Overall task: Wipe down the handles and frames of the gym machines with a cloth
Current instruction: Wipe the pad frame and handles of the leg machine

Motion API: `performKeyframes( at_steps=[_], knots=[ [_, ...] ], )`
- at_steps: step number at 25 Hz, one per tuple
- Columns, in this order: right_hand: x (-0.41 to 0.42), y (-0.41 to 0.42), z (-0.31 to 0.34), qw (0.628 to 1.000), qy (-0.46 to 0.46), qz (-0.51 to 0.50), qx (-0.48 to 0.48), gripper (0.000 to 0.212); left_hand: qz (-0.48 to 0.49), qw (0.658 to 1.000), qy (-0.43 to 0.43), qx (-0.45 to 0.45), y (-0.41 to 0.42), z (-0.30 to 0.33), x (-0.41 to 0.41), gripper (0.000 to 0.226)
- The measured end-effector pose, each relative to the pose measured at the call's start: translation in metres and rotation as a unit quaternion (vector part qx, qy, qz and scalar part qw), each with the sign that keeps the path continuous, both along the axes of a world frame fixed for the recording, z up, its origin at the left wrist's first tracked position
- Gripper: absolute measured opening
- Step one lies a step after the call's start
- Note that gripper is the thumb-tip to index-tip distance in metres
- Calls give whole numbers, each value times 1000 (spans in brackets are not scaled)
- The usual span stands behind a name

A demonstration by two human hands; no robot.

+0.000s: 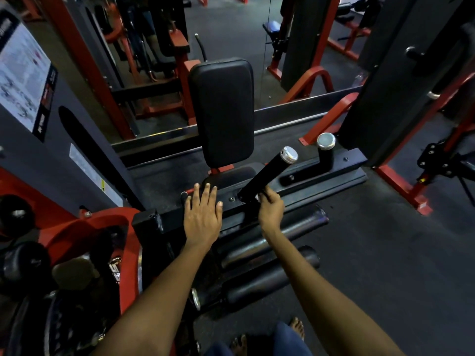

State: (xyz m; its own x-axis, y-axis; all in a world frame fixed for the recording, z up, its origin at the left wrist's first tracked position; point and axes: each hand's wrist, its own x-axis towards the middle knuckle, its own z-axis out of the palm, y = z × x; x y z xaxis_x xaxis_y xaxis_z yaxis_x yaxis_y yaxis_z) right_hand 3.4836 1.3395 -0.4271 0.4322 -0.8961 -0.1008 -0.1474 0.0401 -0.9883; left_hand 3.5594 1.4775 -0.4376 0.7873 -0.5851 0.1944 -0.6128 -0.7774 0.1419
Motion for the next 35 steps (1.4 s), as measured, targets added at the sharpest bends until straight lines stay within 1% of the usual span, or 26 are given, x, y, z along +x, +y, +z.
performKeyframes(
  at_steps=[2, 5, 6, 7, 8, 9, 11, 12, 14, 16, 18, 20, 22, 23, 24, 25, 26, 27, 28, 29, 30, 31, 32, 34, 35],
  knots=[
    [-2, 5, -11, 992, 65, 11, -110, 29, 4, 1000, -6, 0, 0, 0, 0, 58],
    [-13, 16, -4, 984, 46, 27, -167, 13, 2, 1000, 2, -6, -1, 1, 0, 59],
    [-22, 19, -3, 982, 56, 62, -168, 11, 2, 1000, 2, -7, -1, 1, 0, 59],
    [-31, 21, -1, 981, 66, 98, -156, 14, 1, 1000, 2, -8, 0, 1, -1, 59],
    [-38, 13, -5, 982, 74, 102, -138, 20, 0, 1000, 2, -7, 0, 0, -1, 58],
    [-41, 1, -3, 987, 71, 71, -126, 25, -1, 1000, 1, -6, 0, 0, -1, 58],
    [-37, -31, 6, 992, 78, -12, -98, 27, -1, 1000, 1, -7, -2, -1, 0, 58],
    [-31, -45, 12, 993, 74, -23, -90, 26, 0, 1000, 3, -8, -2, -2, 1, 57],
    [-18, -50, 19, 993, 68, 22, -94, 18, 2, 1000, 2, -6, -2, -3, 1, 56],
    [-15, -22, 18, 993, 58, 68, -80, 8, 3, 1000, 1, -7, -2, -2, 1, 55],
    [-29, 13, 11, 983, 86, 113, -116, 13, 2, 1000, 4, -6, -1, -2, 1, 56],
    [-44, 27, 3, 974, 107, 131, -153, 26, 2, 1000, 1, -5, -1, -3, 1, 56],
    [-47, 26, 29, 969, 109, 115, -190, 29, 2, 1000, 2, -8, -1, -2, 1, 56],
    [-45, 24, 52, 962, 93, 105, -234, 27, 3, 1000, 2, -6, 0, -3, 1, 56],
    [-40, 19, 72, 945, 71, 99, -304, 25, 3, 1000, -1, -6, 0, -3, 1, 56],
    [-31, 12, 93, 910, 71, 99, -395, 26, 2, 1000, -3, -8, 0, -3, 1, 55],
    [-21, 0, 113, 854, 103, 92, -501, 31, -1, 1000, -2, -10, 0, -2, 0, 55],
    [-9, -13, 131, 776, 188, 82, -596, 36, -3, 1000, 2, -9, 0, -1, 0, 56],
    [-1, -23, 145, 707, 302, 91, -633, 36, -4, 1000, 4, -7, 1, -1, 0, 56],
    [5, -27, 153, 659, 403, 117, -624, 33, -3, 1000, 3, -6, 1, -1, 0, 57],
    [7, -25, 154, 622, 477, 150, -602, 30, -2, 1000, 2, -6, 2, -2, -1, 58],
    [9, -20, 148, 595, 512, 182, -592, 30, 0, 1000, 3, -8, 3, -1, -1, 58],
    [10, -15, 138, 570, 519, 205, -603, 30, 1, 1000, 5, -9, 3, -1, -1, 58],
    [15, -3, 113, 544, 502, 241, -628, 28, 0, 1000, 6, -10, 2, -2, 0, 57],
    [18, 2, 100, 542, 492, 267, -626, 27, -3, 1000, 6, -11, 1, -3, 1, 56]
  ],
)
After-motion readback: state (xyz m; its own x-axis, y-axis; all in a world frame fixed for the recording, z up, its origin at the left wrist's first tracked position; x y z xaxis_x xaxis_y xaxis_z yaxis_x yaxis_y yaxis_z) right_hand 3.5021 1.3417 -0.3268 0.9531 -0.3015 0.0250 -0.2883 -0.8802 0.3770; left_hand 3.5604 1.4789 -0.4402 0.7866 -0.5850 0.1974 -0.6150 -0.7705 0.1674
